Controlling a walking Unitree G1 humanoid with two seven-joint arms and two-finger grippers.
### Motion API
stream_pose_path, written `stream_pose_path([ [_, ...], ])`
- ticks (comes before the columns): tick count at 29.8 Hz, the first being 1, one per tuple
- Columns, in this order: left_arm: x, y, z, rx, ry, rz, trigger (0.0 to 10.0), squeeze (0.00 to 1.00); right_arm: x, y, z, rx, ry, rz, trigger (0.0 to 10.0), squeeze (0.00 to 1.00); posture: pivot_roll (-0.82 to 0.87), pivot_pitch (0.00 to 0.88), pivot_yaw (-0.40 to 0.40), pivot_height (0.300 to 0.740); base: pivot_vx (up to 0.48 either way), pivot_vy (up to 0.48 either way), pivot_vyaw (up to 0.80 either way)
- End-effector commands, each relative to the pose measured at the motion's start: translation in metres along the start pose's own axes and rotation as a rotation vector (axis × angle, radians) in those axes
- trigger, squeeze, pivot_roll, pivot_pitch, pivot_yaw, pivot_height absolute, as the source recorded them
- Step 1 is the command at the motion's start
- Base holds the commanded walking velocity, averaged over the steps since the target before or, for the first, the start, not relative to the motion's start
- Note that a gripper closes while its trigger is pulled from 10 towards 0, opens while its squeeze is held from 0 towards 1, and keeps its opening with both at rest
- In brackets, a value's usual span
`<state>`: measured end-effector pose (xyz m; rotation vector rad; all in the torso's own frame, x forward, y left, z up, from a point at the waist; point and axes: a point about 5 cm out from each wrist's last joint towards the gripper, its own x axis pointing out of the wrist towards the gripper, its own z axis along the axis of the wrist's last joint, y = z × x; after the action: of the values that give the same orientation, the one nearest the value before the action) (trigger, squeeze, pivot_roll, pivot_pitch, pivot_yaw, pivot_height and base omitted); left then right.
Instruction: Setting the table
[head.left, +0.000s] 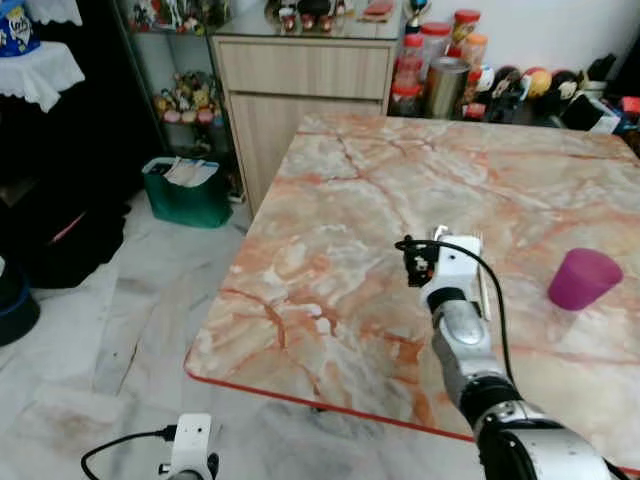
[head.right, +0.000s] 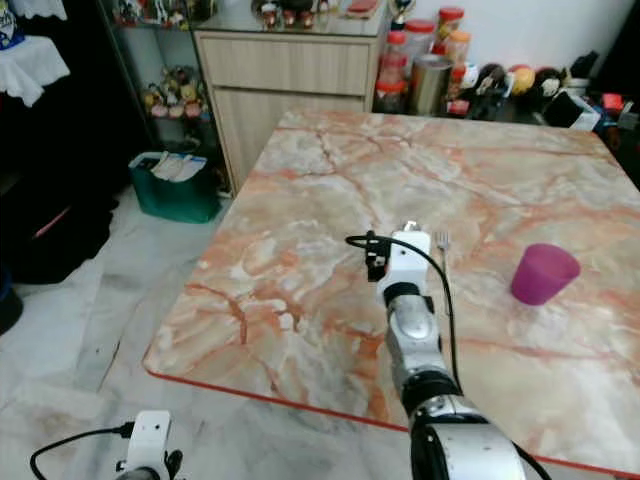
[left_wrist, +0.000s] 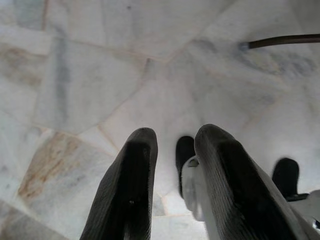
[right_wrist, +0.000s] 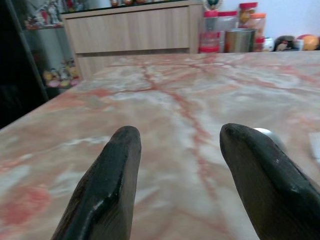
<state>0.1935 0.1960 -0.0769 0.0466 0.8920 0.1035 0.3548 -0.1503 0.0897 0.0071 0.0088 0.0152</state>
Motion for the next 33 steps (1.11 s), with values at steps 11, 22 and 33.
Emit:
stream_pose_path([
  [11,-0.001,0.005,-0.005,-0.004,0.011,0.016,10.0,0.0,0.002,-0.019,0.003,0.008,0.01,-0.107,10.0,0.0,0.04,0.0,0.014,0.74,0.0,0.0,0.0],
  [22,-0.001,0.004,-0.006,-0.003,0.019,0.013,10.0,0.0,0.004,-0.027,0.005,-0.004,0.021,-0.141,10.0,0.0,0.03,0.0,0.009,0.74,0.0,0.0,-0.27],
  [33,-0.001,0.004,-0.005,0.005,0.016,0.015,10.0,0.0,0.004,-0.017,0.003,0.027,0.036,-0.12,10.0,0.0,0.04,0.0,0.006,0.74,0.1,0.0,0.0],
])
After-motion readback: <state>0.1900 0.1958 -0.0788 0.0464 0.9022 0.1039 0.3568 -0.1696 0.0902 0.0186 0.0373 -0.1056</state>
